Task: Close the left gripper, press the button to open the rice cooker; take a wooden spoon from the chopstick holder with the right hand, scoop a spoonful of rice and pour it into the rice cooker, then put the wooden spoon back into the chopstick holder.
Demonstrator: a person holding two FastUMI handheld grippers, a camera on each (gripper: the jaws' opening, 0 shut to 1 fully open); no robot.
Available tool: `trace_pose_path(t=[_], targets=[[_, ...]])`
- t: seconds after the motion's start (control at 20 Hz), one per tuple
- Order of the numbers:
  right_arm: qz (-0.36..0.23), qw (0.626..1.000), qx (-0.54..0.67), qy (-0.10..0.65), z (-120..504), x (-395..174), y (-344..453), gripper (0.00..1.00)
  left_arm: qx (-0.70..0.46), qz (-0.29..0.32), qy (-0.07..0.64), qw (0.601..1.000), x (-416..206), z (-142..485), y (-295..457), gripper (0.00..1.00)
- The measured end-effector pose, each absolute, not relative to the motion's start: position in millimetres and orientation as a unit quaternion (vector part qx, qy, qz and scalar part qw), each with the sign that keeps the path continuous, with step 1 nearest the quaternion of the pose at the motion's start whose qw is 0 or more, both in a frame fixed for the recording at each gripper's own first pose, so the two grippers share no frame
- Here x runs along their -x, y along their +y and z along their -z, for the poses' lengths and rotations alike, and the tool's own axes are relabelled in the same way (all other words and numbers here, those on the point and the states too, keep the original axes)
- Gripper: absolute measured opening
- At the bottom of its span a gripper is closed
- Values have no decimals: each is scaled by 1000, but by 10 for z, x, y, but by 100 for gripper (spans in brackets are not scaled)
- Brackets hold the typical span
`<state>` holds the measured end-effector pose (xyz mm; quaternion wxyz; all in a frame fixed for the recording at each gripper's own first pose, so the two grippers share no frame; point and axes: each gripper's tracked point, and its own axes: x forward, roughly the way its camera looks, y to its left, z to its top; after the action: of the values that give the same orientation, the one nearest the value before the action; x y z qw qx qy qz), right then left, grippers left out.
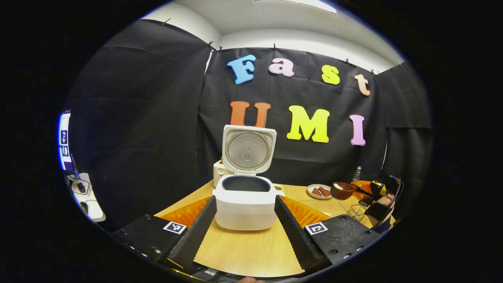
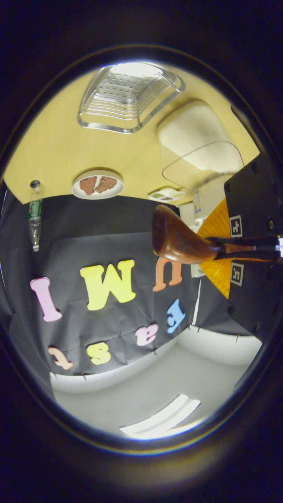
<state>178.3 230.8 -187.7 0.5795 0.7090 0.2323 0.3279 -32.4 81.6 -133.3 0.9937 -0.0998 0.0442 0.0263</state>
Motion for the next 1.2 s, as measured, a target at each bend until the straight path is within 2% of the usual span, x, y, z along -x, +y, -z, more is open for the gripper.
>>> trace_pose_path(t=[0.2, 0.3, 0.35, 0.4, 0.5, 0.65, 0.7, 0.75, 0.85, 1.05, 1.2], targets=[[-321, 625, -677, 221, 1854, -1821, 2305, 10, 94, -22, 26, 995, 350, 1245, 828, 94], [-321, 639, -662, 224, 1787, -1821, 2385, 10, 97, -12, 26, 995, 389, 1235, 799, 94], [-323, 646, -654, 224, 1747, -1838, 2453, 6, 98, -8, 28, 995, 394, 1241, 804, 94], [-327, 649, -650, 223, 1694, -1859, 2531, 10, 97, -7, 30, 995, 416, 1254, 817, 94], [-334, 662, -631, 228, 1628, -1911, 2700, 9, 88, -10, 30, 996, 454, 1263, 865, 94], [-349, 696, -581, 237, 1521, -2012, 3060, 10, 84, -4, 33, 996, 552, 1298, 887, 94], [-353, 708, -563, 237, 1471, -2066, 3170, 13, 83, -2, 36, 996, 581, 1301, 889, 94], [-354, 721, -547, 236, 1417, -2119, 3274, 10, 82, -5, 37, 996, 605, 1324, 935, 94], [-357, 742, -514, 240, 1311, -2217, 3512, 10, 78, -8, 35, 996, 650, 1331, 994, 94], [-383, 762, -455, 255, 1072, -2381, 4164, 10, 90, 7, 46, 995, 719, 1399, 987, 94], [-395, 808, -371, 232, 975, -2557, 4667, 11, 86, -4, 52, 995, 755, 1450, 1096, 94]])
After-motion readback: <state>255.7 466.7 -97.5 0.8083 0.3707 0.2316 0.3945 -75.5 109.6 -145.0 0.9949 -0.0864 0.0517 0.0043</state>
